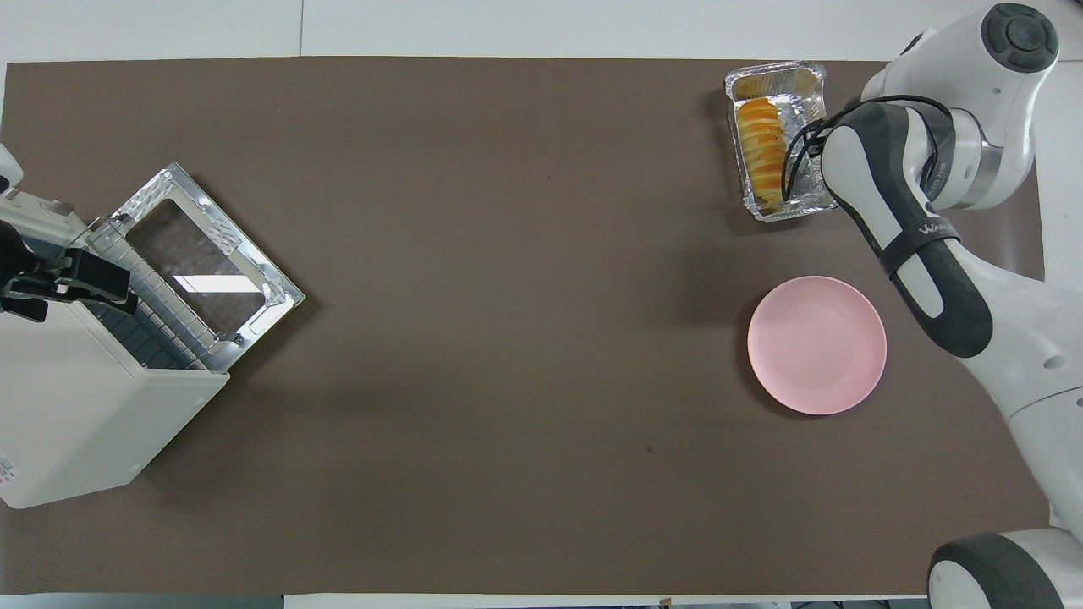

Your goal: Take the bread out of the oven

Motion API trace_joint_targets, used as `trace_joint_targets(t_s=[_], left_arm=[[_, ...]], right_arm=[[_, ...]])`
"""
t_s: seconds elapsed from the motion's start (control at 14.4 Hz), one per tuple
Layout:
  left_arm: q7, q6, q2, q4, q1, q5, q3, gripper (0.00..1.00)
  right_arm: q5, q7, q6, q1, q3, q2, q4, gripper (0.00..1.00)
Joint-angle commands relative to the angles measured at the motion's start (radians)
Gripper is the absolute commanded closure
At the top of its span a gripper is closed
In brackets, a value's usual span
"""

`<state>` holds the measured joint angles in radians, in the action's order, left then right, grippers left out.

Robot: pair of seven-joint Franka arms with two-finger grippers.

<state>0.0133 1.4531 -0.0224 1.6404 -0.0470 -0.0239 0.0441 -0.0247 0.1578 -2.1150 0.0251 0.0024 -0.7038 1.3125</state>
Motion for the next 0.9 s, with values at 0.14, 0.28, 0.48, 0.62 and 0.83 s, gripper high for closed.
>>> trace_joint_targets(t_s=[0.14, 0.28, 0.48, 0.62, 0.83], left_arm=[[0.007, 0.01, 0.022, 0.016, -0.001, -0.01, 0.005, 0.0], [0.007, 0.01, 0.022, 0.016, -0.001, -0.01, 0.005, 0.0], [0.007, 0.01, 0.022, 0.016, -0.001, -0.01, 0.005, 0.0], [0.007, 0.01, 0.022, 0.016, -0.001, -0.01, 0.005, 0.0], [0.007, 0.01, 0.022, 0.016, -0.001, -0.01, 0.005, 0.0]], right_arm=[[0.086, 0.039, 0.075, -0.008, 0.014, 0.082, 0.03, 0.0], [0.088, 0.001, 0.053, -0.049, 0.013, 0.076, 0.025, 0.0], [0.117, -0.052, 0.012, -0.073, 0.013, 0.067, 0.028, 0.0], [0.126, -0.06, -0.025, -0.073, 0.013, 0.061, 0.043, 0.0], [0.13, -0.095, -0.057, -0.086, 0.011, 0.041, 0.053, 0.0]])
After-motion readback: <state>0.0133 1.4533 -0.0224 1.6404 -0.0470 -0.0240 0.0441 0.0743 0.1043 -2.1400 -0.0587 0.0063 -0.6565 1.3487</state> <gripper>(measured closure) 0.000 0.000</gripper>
